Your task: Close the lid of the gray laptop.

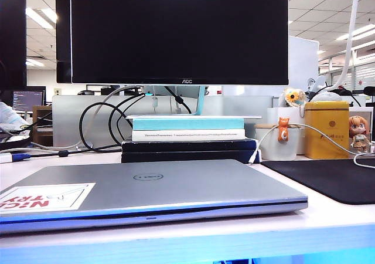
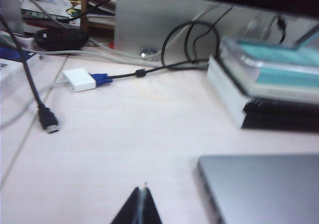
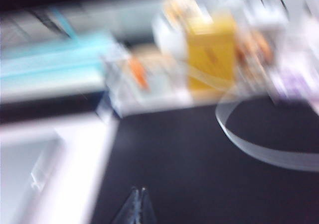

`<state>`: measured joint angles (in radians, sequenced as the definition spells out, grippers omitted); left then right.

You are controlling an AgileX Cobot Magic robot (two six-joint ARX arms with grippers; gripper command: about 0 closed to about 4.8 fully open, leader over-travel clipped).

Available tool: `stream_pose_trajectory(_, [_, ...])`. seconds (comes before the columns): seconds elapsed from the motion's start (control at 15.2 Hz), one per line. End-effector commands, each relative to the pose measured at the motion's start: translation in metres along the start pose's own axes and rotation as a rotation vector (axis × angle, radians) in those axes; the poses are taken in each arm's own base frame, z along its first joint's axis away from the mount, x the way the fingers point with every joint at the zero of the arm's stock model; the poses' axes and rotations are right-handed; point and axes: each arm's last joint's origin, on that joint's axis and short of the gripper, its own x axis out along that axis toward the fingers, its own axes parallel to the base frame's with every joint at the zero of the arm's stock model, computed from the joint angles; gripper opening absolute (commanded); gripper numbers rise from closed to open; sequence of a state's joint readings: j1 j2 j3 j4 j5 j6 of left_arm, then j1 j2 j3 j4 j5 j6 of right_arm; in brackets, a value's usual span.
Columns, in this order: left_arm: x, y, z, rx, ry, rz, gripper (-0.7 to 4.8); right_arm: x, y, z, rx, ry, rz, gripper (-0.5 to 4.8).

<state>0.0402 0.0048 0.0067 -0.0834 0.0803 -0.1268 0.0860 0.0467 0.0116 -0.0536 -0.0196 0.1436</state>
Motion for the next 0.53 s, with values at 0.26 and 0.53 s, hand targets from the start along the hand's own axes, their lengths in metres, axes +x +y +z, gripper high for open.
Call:
stream_pose_trajectory(0.26, [-0.0003, 0.0006, 0.0016, 0.049, -0.017, 0.027, -0.06, 0.0002, -0.0038, -0.0012, -0.010, 0.002, -0.035, -0.04])
stream_pose_trajectory(0.53, [-0.0003, 0.0006, 0.0016, 0.049, -0.017, 0.027, -0.06, 0.0002, -0.0038, -0.0011, -0.010, 0.002, -0.035, -0.05])
